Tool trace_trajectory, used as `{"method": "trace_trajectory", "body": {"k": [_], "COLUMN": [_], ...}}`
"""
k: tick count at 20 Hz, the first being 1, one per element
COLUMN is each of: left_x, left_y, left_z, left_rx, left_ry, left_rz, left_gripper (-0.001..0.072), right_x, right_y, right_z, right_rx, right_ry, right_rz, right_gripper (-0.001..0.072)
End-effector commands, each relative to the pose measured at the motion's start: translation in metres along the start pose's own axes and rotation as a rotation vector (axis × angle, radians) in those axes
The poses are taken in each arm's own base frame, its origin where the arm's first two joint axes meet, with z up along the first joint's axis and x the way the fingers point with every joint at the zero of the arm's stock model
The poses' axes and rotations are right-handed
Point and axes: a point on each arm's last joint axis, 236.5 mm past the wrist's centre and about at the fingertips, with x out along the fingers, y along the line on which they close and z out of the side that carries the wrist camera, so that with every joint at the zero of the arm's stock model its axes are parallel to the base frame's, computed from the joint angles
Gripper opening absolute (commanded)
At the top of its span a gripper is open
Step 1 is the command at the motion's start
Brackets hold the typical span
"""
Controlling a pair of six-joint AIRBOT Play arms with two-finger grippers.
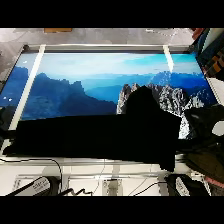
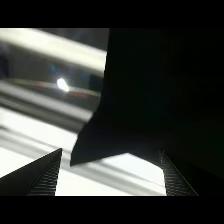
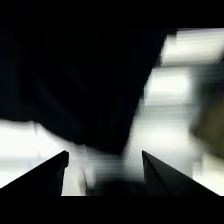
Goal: Fold the clothes and pants, and hang the long-sleeved shirts on hangers.
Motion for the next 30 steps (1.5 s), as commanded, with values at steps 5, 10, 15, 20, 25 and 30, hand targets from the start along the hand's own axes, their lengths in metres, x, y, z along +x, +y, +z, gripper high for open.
{"method": "trace_trajectory", "body": {"k": [5,10,15,20,25,30], "left_x": [-0.063,-0.087,-0.092,-0.096,-0.097,-0.092], "left_y": [-0.078,-0.139,-0.145,-0.146,-0.148,-0.15], "left_z": [0.103,0.127,0.137,0.146,0.148,0.149], "left_rx": [0.203,0.362,0.376,0.37,0.366,0.37], "left_ry": [-0.293,-0.395,-0.439,-0.482,-0.494,-0.49], "left_rz": [-0.003,-0.017,-0.013,-0.01,-0.017,-0.018], "left_gripper": [0.0694,0.0694,0.0694,0.0693,0.0693,0.0693], "right_x": [-0.033,0.011,0.044,0.085,0.098,0.088], "right_y": [0.044,0.139,0.163,0.148,0.144,0.154], "right_z": [0.192,0.267,0.333,0.349,0.376,0.4], "right_rx": [0.142,0.004,0.223,0.513,0.683,0.609], "right_ry": [-0.533,-0.459,-0.471,-0.404,-0.465,-0.555], "right_rz": [0.25,0.341,0.401,0.438,0.506,0.515], "right_gripper": [0.041,0.0563,0.0562,0.0564,0.0563,0.055]}}
